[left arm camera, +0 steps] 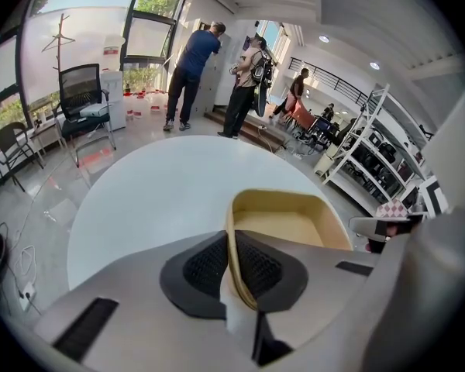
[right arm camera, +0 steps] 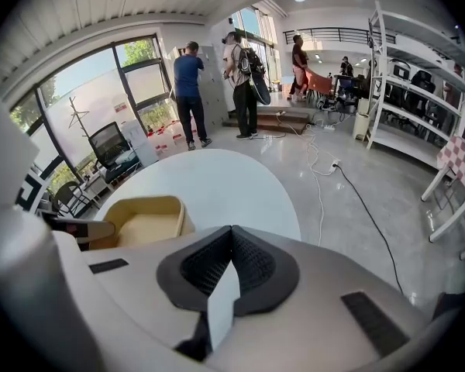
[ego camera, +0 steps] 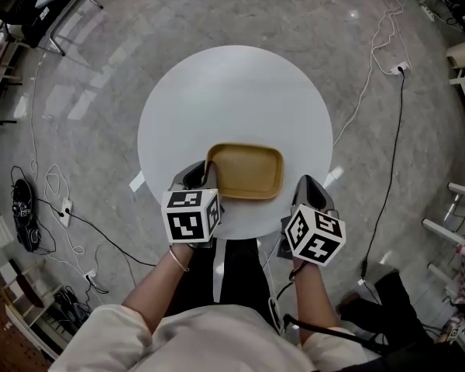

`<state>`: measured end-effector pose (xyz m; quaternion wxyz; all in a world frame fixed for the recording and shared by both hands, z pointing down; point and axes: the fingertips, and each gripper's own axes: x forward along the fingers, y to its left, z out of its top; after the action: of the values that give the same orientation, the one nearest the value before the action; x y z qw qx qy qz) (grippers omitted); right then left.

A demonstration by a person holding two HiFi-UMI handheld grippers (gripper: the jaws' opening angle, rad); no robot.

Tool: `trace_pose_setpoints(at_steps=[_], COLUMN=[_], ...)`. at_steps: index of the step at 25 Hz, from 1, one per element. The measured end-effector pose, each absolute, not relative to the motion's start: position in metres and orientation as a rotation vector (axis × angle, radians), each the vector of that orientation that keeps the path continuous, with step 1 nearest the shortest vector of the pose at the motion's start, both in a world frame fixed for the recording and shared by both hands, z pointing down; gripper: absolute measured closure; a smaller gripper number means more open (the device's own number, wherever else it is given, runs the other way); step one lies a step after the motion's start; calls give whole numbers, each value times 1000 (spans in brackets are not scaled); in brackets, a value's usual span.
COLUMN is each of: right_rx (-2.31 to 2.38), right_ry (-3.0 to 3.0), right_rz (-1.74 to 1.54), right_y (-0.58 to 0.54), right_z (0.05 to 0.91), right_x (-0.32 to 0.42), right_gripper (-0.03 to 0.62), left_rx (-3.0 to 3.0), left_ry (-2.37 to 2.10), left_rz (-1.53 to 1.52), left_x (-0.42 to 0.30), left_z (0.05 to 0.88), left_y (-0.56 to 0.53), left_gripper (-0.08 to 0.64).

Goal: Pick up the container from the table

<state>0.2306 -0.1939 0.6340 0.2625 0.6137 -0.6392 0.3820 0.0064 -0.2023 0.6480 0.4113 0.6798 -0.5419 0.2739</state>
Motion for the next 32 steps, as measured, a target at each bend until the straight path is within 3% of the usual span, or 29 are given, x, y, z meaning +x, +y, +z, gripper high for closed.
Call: trace_pose_setpoints(at_steps=[32], right_rx=[1671], right_ry=[-1888], right_rz=[968], right_y=[-208], right_z=[577], right_x=[204], right_gripper=[568], left_rx=[1722], left_ry=[-1437], left_rz=[614], left_x=[-15], left_z=[593], left_y=[-194], left_gripper=[525])
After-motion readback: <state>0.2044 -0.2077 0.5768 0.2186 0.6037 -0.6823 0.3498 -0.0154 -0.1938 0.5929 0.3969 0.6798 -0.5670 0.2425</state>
